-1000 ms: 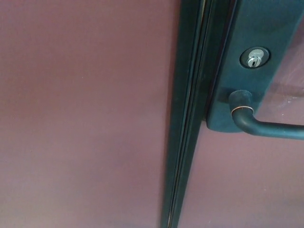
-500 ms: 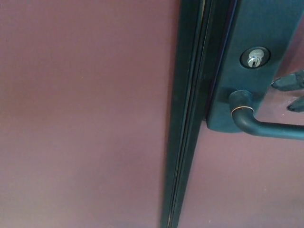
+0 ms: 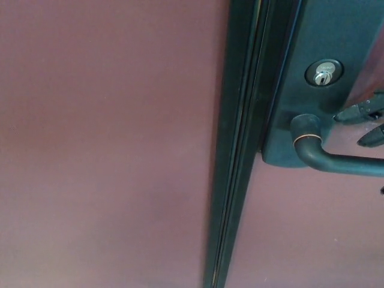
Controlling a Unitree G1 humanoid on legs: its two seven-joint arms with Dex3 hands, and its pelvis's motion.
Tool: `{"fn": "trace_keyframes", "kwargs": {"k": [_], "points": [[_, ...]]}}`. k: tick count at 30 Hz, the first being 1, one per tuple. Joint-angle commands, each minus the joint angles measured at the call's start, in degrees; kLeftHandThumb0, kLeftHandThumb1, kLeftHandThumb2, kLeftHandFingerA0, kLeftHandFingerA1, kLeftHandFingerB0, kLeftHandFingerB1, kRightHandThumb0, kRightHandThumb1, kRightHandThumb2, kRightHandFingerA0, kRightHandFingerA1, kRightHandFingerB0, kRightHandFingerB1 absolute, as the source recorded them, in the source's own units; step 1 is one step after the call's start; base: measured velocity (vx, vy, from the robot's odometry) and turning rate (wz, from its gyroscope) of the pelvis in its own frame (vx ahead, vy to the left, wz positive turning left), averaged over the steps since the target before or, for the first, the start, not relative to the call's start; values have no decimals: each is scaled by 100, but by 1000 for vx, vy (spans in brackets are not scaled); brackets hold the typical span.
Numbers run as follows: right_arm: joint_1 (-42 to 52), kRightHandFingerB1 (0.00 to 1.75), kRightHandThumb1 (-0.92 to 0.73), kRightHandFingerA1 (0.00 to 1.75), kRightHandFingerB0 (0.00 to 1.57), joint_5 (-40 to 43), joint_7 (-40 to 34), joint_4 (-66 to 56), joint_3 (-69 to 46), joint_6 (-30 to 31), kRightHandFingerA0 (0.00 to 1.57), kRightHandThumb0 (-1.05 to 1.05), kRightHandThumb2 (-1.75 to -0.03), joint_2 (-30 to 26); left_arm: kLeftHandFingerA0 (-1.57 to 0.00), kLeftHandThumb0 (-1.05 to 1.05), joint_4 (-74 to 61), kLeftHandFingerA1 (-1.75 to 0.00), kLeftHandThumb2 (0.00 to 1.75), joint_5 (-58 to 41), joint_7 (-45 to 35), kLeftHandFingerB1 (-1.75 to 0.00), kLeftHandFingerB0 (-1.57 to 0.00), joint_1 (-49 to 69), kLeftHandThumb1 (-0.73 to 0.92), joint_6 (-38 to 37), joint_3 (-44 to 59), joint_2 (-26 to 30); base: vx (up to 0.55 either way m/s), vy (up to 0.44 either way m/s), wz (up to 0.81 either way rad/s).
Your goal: The robot walks towards the door handle and put its right hand on it and twist the handle
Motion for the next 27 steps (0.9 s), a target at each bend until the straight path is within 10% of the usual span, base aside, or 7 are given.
{"fn": "trace_keyframes", "kwargs": {"k": [1, 3, 27], "points": [[117, 51, -44, 49, 47, -281, 236, -38, -38, 90, 37, -59, -81, -27, -40, -24, -1, -38, 57, 18, -2, -34, -32, 94, 56, 2, -38, 52, 0, 0, 0], [123, 39, -54, 41, 56, -348, 258, -56, 31, 103, 49, -56, -57, -6, -40, -24, 0, -38, 58, 14, -17, -34, -32, 96, 56, 26, -40, 57, 0, 0, 0], [52, 40, -52, 41, 57, -631, 475, -90, 270, 144, 50, -56, -56, 137, -40, -24, -1, -38, 57, -1, 28, -34, -32, 80, 56, 67, -34, 52, 0, 0, 0]]}}
